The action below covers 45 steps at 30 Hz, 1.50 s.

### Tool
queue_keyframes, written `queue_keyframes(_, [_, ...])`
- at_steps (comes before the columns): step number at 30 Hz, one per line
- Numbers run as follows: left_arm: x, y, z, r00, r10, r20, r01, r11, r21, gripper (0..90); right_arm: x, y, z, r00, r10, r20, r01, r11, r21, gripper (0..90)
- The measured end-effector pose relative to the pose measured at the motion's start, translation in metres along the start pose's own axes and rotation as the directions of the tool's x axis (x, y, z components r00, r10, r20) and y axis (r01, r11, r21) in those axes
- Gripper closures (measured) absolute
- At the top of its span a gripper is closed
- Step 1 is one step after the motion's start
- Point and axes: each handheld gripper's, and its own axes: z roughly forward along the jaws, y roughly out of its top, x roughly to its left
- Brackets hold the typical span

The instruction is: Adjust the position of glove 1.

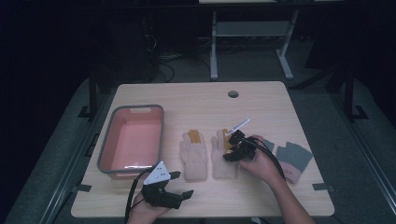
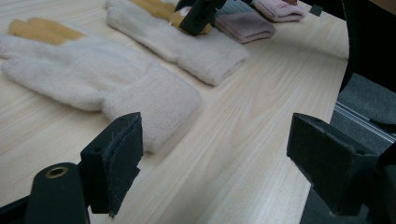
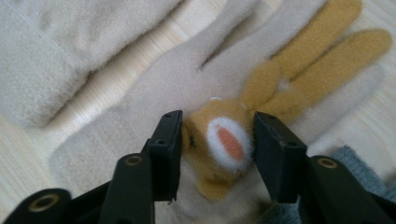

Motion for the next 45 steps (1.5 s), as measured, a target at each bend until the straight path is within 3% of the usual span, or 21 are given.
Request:
queue_keyframes(8, [0.000,0.000,-0.001,1.0000,0.000,-0.007,0.000,1.0000,0.000,18.6,0.002,0.000,-0.002,0.9998,0.003,0.020,-0.004,1.000,0.009,64.1])
queue_keyframes(17, [0.000,0.001,-0.002,0.9999,-0.006,-0.011,0.006,1.0000,-0.001,18.7,0.005,0.000,-0.018,0.9995,0.023,-0.022,-0.024,0.999,-0.030,67.6])
queue_keyframes(32, [0.002,0.001,-0.004,0.9997,-0.015,-0.019,0.015,0.9998,-0.009,18.8,0.032,0.029,-0.054,0.9955,-0.084,-0.045,0.079,0.991,-0.105,68.1])
queue_keyframes(41, [0.002,0.000,-0.004,0.9996,-0.024,-0.015,0.024,0.9997,-0.003,18.8,0.044,0.054,-0.051,0.9868,-0.134,-0.091,0.122,0.985,-0.124,68.1])
queue_keyframes(45, [0.004,0.001,-0.005,0.9996,-0.021,-0.016,0.021,0.9998,-0.006,18.9,0.052,0.070,-0.039,0.9774,-0.179,-0.113,0.165,0.979,-0.122,67.9])
